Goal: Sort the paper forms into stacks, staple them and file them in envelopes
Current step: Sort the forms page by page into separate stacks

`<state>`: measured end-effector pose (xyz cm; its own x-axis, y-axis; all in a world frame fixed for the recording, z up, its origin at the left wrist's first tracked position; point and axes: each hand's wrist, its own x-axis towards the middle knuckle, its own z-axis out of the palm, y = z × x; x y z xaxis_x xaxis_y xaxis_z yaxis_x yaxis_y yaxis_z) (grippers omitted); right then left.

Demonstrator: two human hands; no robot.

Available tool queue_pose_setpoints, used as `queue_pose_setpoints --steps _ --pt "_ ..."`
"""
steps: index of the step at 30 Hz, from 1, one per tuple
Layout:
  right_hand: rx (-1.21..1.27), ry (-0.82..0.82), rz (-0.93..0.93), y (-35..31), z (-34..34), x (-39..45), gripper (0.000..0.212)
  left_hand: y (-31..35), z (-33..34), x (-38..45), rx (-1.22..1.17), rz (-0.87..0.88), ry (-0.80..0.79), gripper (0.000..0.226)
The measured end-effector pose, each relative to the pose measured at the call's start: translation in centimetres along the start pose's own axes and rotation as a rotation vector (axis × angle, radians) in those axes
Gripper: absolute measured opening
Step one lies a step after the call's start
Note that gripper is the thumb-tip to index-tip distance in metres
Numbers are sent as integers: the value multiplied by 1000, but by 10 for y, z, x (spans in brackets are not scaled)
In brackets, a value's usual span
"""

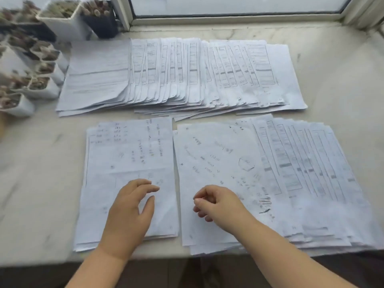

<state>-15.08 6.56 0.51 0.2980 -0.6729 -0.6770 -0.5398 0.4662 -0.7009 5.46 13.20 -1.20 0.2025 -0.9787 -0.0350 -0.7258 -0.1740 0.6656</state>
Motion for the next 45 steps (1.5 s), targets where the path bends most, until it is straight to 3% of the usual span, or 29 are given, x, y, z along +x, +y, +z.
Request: queue_pose_setpoints --steps 7,11,13,16,18,21,27,33,38,45 --pt "45 21 47 7 39 -23 10 -26 2 -55 52 43 -188 29" --pt "12 16 49 14 53 -18 14 -41 7 -53 80 101 -157 44" --pt "-187 149 -121 21 59 -14 14 -47 9 -51 61 162 -119 47" --pt "-842 410 -678 37 61 0 27 -59 14 -48 37 229 -64 41" --pt "-1079 369 -775 53 62 7 38 -66 17 -48 32 275 -16 38" --pt "-1190 284 -683 66 59 6 50 -70 17 -47 32 301 49 35" --pt "-801 338 -641 57 62 1 37 -70 14 -40 -118 112 100 38" --pt "-1122 307 -662 54 61 18 42 -61 14 -31 -224 -56 175 35" --pt "-1157 300 -668 55 58 17 43 -62 12 -25 -182 -36 117 15" --pt "-1145 196 -484 38 60 13 57 -58 7 -33 -310 -51 84 31"
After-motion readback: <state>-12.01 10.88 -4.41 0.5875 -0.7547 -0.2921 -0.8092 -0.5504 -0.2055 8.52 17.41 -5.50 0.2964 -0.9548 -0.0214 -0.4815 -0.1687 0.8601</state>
